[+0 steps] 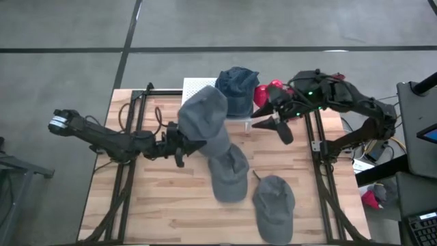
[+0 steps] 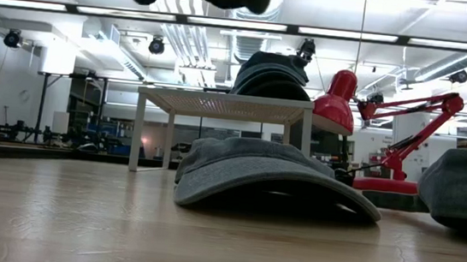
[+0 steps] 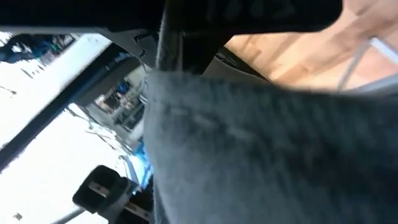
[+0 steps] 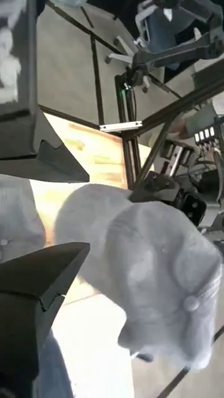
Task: Pick & Place hat
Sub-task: Put the top right gray cap on the shelf
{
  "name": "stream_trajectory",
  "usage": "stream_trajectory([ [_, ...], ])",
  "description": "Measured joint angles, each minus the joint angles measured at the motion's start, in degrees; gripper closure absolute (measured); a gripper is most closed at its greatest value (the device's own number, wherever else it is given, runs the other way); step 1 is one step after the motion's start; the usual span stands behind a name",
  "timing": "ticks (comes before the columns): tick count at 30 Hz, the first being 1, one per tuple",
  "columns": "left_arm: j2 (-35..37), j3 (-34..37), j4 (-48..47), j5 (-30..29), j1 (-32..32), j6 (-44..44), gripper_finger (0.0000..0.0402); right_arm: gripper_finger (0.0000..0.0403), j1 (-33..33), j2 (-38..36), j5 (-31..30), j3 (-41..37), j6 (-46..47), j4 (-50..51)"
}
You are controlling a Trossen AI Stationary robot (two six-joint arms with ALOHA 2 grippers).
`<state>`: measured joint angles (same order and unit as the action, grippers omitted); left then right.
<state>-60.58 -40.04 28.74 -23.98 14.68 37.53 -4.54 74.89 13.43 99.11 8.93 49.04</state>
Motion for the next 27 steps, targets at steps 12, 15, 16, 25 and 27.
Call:
stream_trajectory([
  [12,10.86,3.59,-10.83,-3.61,-4.30,1.16,0.0400,0.0266,-0.13,-4.02,0.11,0.00,-0.41,0.52],
  [15,12.92,3.66,-14.85,2.38,-8.44,2.12,0.0400,0.0271,-0.11,-4.06,0.13,0.00,-0.67,0.50],
  [16,13.42,3.66,-15.69,5.34,-10.13,2.19,0.0400,0.0272,-0.11,-4.06,0.11,0.00,-0.71,0.50],
  [25,14.65,3.66,-18.48,38.96,-34.81,3.08,0.0400,0.0282,-0.11,-3.45,0.11,-0.49,-1.43,0.16],
  [27,14.10,3.66,-18.46,46.05,-40.91,3.42,0.0400,0.0282,-0.11,-3.47,0.10,-0.70,-1.44,0.28],
])
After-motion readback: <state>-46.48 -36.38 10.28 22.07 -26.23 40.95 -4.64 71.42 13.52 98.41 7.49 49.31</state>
